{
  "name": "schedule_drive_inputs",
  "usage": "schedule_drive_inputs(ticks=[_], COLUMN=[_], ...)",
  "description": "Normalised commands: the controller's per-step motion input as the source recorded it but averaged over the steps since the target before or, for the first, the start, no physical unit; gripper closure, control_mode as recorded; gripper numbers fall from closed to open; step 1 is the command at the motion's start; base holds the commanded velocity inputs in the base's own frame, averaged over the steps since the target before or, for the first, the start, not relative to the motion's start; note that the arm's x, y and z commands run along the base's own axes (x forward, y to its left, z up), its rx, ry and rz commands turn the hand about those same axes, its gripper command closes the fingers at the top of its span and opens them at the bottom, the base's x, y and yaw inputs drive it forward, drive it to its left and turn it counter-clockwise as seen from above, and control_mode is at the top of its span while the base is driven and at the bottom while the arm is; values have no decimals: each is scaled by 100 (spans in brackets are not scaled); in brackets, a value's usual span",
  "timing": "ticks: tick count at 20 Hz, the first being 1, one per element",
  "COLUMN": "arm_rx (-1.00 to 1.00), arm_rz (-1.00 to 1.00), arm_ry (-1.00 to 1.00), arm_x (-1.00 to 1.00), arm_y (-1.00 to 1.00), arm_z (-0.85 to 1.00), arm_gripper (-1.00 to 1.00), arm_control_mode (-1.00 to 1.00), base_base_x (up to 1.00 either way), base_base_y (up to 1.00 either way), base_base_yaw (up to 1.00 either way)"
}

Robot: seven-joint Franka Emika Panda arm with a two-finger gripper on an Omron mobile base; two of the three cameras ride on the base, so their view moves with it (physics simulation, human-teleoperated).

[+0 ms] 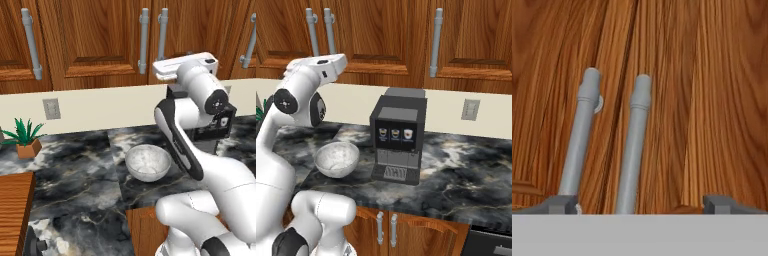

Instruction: Open the cabinet. Pick the tangerine and pear from the cabinet and place them into the bowl. Then close the cabinet.

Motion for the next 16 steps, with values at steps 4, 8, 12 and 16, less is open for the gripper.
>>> schedule_drive_inputs(ticks=[4,8,12,16], arm_rx=[0,3,2,2], arm_rz=[1,2,2,0], arm_ry=[9,12,11,12], arm_x=[70,81,95,100], arm_y=[5,3,11,20], arm_z=[0,0,-1,-14], arm_gripper=[-100,-100,-100,100], arm_control_mode=[-100,-100,-100,-100], base_base_x=[0,0,0,0], base_base_y=[0,0,0,0], base_base_yaw=[0,0,0,0])
